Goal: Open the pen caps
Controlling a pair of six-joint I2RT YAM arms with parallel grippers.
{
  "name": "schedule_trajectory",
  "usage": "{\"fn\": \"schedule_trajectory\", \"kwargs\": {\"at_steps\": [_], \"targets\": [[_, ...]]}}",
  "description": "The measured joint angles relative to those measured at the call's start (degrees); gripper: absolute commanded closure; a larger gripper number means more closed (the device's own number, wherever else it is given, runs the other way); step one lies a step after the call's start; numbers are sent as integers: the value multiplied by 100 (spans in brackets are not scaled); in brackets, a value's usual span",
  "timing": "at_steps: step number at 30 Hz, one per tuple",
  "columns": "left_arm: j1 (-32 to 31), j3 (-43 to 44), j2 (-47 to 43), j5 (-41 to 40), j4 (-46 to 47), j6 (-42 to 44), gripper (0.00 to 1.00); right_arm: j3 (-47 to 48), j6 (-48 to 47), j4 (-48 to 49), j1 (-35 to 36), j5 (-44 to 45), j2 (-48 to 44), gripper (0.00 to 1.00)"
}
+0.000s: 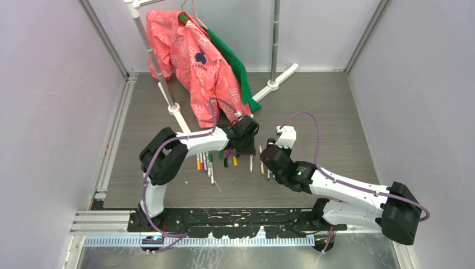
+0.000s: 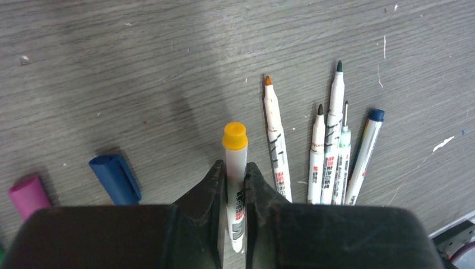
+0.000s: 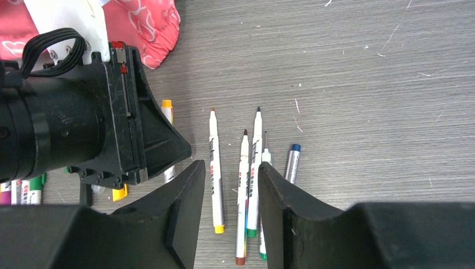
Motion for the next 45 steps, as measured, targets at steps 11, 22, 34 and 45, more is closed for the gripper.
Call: {"fn": "schedule_trajectory", "kwargs": {"at_steps": [11,22,34,45], "targets": [[0,103,190,59,42,-214,63,-24,2,-70,0,9,-92,54],[-13,-260,-577,-173,63,-243,62,-24,4,-173,0,52,-330,54],[-55,-2179,-3215,-1464,4,-251,62,-26,-11,-177,2,55,-315,54],[-55,-3206,-3615,-2035,-568,-376,64,-26,-44,-42,2,-39,-140,54]]}}
